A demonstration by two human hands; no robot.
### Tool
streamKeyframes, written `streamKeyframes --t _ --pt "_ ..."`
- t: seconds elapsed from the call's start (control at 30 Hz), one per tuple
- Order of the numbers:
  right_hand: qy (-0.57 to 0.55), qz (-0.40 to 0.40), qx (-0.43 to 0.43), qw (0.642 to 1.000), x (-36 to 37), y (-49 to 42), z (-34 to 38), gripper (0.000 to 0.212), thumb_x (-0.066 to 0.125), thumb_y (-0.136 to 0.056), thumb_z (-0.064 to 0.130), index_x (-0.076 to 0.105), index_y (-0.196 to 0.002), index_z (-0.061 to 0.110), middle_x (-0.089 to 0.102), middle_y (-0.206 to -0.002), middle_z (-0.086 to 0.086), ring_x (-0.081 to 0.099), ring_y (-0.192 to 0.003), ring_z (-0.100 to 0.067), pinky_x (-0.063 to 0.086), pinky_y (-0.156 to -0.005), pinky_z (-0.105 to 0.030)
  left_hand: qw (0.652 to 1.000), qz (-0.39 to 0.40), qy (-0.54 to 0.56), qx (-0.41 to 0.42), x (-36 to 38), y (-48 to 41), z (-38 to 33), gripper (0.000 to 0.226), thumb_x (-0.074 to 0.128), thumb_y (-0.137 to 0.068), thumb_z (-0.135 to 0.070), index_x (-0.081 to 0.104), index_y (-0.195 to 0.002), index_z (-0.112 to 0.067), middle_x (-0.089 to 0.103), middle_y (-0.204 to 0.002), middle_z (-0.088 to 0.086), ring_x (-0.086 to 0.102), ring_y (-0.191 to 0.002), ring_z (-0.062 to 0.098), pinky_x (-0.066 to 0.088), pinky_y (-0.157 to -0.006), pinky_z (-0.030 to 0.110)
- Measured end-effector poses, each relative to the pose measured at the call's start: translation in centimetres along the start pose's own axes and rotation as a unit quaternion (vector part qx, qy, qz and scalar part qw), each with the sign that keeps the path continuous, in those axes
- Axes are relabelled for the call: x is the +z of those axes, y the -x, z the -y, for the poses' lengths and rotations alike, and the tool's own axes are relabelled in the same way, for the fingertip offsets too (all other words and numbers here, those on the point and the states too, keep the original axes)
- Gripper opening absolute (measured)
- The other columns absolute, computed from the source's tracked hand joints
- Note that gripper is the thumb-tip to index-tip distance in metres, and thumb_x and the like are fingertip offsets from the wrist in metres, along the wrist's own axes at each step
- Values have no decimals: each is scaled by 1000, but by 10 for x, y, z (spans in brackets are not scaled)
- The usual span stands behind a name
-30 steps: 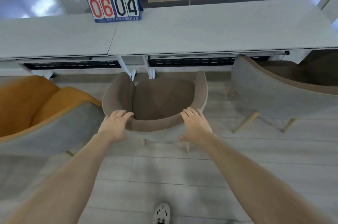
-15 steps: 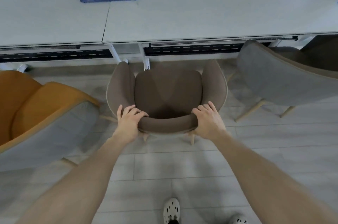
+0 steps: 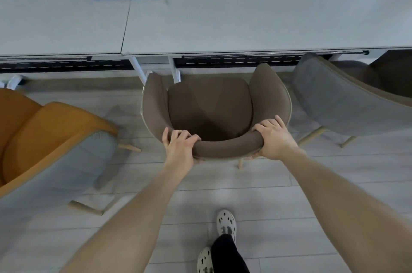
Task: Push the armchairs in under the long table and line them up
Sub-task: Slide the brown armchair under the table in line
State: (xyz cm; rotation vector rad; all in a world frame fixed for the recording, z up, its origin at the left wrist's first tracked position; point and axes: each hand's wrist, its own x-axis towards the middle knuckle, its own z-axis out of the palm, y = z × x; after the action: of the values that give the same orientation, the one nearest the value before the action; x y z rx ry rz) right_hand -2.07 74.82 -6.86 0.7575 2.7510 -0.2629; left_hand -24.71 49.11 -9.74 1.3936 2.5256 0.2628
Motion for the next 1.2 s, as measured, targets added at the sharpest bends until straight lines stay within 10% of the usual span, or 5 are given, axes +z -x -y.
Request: streamKeyframes --t 0.47,1.2 --pt "-26 11 67 997 11 59 20 98 71 -68 90 54 -143 31 54 -140 2 40 -144 -28 1 -133 -55 996 58 -44 54 -10 1 -4 65 92 -55 -69 70 -111 -46 59 -111 -15 48 -127 20 2 -129 60" --pt "-56 -62 59 995 -28 -95 -16 97 75 -63 90 61 -134 27 61 -131 1 47 -136 -29 7 -131 -59 996 16 -38 81 -44 -171 40 71 96 -48 -67 71 -110 -43 59 -106 -11 51 -126 24 2 -130 55"
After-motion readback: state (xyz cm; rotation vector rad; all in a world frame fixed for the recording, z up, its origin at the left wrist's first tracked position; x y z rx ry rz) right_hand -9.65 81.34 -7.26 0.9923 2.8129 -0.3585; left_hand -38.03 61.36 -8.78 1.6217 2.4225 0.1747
